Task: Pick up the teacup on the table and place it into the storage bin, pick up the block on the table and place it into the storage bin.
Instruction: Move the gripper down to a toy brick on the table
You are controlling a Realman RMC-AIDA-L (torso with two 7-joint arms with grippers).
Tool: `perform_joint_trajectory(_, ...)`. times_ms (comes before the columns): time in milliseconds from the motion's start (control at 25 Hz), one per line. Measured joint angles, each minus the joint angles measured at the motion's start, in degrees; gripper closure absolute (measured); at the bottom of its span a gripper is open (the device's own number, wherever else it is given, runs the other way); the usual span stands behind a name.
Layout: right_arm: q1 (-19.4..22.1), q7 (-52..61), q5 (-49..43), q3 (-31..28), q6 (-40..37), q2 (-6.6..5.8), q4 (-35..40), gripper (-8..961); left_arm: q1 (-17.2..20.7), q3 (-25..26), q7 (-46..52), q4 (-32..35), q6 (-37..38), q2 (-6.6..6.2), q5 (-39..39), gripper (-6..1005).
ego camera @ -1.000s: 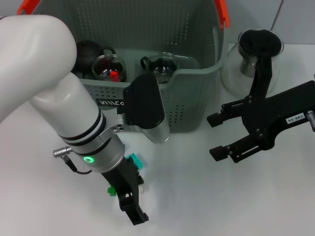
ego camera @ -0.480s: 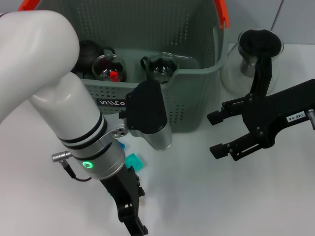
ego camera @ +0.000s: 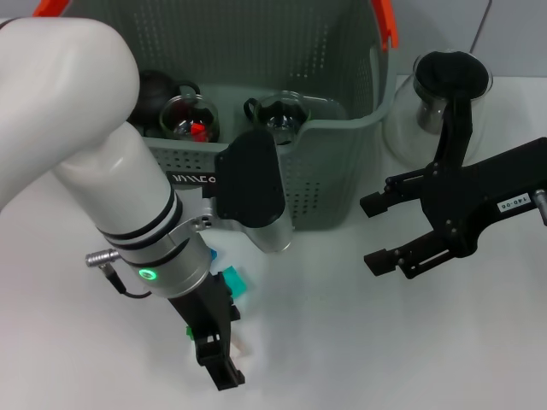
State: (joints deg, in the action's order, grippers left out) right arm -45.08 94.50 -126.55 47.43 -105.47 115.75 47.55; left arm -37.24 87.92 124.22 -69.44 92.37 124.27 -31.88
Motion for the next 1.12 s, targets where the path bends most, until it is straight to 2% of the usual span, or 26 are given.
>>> perform_joint_trajectory(120,0.00,0.00,0.34,-0.03,0.00,0.00,0.00,41,-0.20,0.13,-1.11,0.01,0.62,0.00,0.68,100)
perform_joint_trajectory(320,0.05,0.10,0.58,-0.25,-0.06,0.00,0.00,40,-0.72,-0.02,-3.42,0.02,2.17,0.12,0.48,184)
perform_joint_trajectory(760,0.09,-0.23,0.61,-1.07,-0.26,0.00,0.00,39,-2.08,-0.75,-4.99,1.32,1.51,0.25,0.19,190)
perform_joint_trajectory(1120,0.14,-0.58,0.61,-1.34,-0.24,0.00,0.00,41,-2.58,-0.69,-8.82,2.18,0.62,0.18,-0.02,244)
